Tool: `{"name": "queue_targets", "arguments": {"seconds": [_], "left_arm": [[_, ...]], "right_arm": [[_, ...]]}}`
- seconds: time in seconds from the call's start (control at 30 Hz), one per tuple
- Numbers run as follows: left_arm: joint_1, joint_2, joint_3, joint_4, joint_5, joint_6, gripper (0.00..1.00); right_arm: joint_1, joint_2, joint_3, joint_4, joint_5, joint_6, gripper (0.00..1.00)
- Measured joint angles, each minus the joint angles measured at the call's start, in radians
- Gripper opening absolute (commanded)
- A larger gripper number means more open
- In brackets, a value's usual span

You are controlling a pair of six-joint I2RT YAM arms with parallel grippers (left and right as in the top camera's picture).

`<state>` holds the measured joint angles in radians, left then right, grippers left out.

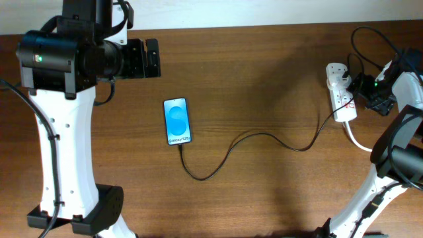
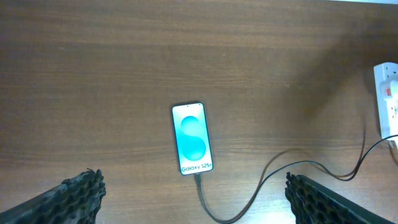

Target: Plug charger to phone and switch on socket

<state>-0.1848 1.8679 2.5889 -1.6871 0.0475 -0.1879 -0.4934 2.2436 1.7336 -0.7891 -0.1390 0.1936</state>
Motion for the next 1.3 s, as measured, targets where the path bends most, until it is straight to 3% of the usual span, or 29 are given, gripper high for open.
{"name": "queue_targets", "arguments": {"seconds": [0.17, 0.3, 0.73, 1.0, 1.3], "left_arm": [[0.0, 0.0, 0.0, 0.0, 0.0, 0.0, 0.99], [0.0, 0.0, 0.0, 0.0, 0.0, 0.0, 0.99], [0.0, 0.0, 0.0, 0.0, 0.0, 0.0, 1.0], [0.0, 0.0, 0.0, 0.0, 0.0, 0.0, 0.99], [0.0, 0.0, 0.0, 0.0, 0.0, 0.0, 0.99]], "right_arm": [[0.0, 0.001, 0.013, -0.016, 0.011, -0.007, 0.99], [-0.004, 0.032, 0.108, -0.137, 0.032, -0.006, 0.99], [-0.09, 0.052, 0.731, -0.581, 0.063, -0.027, 1.0], [0.011, 0.031, 1.072, -0.8, 0.044, -0.124, 0.98], [0.211, -0.057, 1.215, -0.903, -0.058, -0.222, 0.98]]}}
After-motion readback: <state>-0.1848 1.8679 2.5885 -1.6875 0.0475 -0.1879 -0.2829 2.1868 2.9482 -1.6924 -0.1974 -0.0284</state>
